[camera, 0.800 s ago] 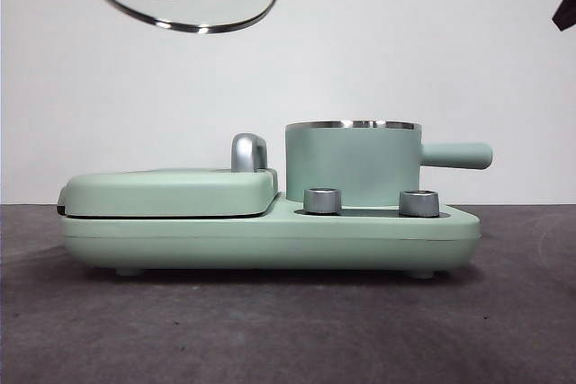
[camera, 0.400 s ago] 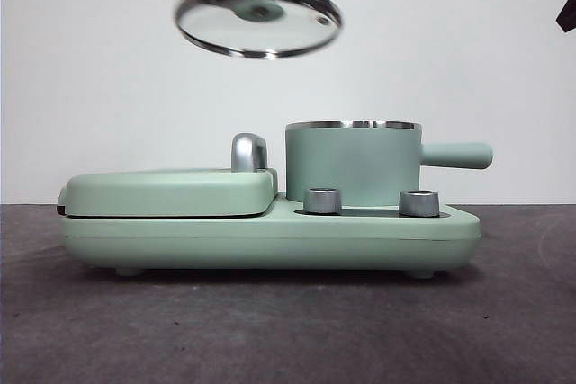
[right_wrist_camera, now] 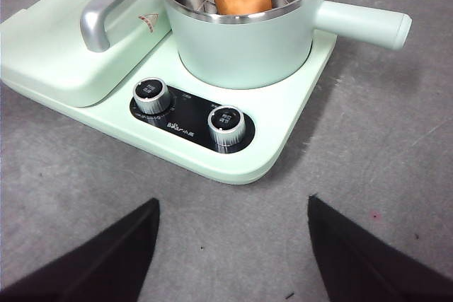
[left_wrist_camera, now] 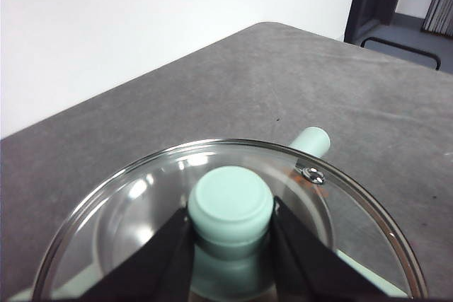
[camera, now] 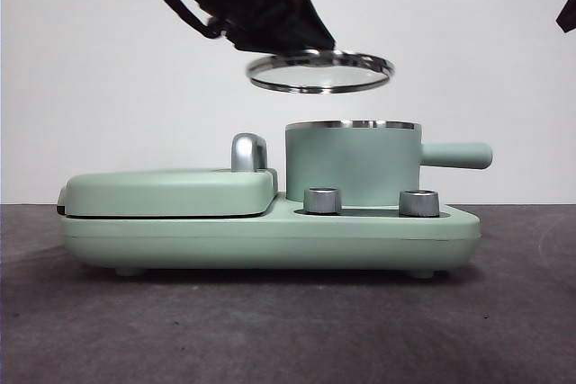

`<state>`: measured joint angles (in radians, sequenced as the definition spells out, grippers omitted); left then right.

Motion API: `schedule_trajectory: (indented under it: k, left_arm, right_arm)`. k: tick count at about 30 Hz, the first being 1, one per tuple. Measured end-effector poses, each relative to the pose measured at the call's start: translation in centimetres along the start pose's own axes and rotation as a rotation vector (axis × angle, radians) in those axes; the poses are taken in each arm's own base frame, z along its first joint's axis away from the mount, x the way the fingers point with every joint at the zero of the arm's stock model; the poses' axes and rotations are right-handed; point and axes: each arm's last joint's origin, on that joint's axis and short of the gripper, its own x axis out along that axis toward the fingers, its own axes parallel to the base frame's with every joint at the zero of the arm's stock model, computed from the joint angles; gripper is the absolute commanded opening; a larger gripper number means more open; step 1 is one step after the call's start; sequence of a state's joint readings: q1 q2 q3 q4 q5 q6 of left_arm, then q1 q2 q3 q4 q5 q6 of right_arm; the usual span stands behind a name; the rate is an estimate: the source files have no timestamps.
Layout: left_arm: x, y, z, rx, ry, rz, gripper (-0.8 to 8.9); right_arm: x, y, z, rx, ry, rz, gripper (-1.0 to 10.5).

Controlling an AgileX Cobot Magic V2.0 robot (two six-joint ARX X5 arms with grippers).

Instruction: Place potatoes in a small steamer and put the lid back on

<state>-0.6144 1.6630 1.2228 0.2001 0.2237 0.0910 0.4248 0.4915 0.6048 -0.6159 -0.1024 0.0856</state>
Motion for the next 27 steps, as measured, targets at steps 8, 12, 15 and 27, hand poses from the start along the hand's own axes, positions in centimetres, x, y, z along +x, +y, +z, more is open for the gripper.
schedule_trajectory:
  k: [8,12,15,27]
  left_arm:
    - [3.3,0.5,-0.6,0.025,-0.012,-0.003,0.08]
    - [4.2,0.6,-1.2,0.028,-0.023,-0.002,0.07]
    - [4.7,0.7,-1.6,0.028,-0.024,-0.002,0.06]
    - [5.7,0.9,-2.0,0.033,-0.046,-0.001,0.06]
  right_arm:
    - [0.0,0.0,0.0,0.0,0.0,0.0,3.2]
    - [0.0,0.0,0.0,0.001,0.0,-0.003,3.2]
    - [0.0,-0.1,0.0,0.001,-0.001,-0.026,3.2]
    - [0.0,-0.1,0.0,0.001,-0.001,-0.046,3.2]
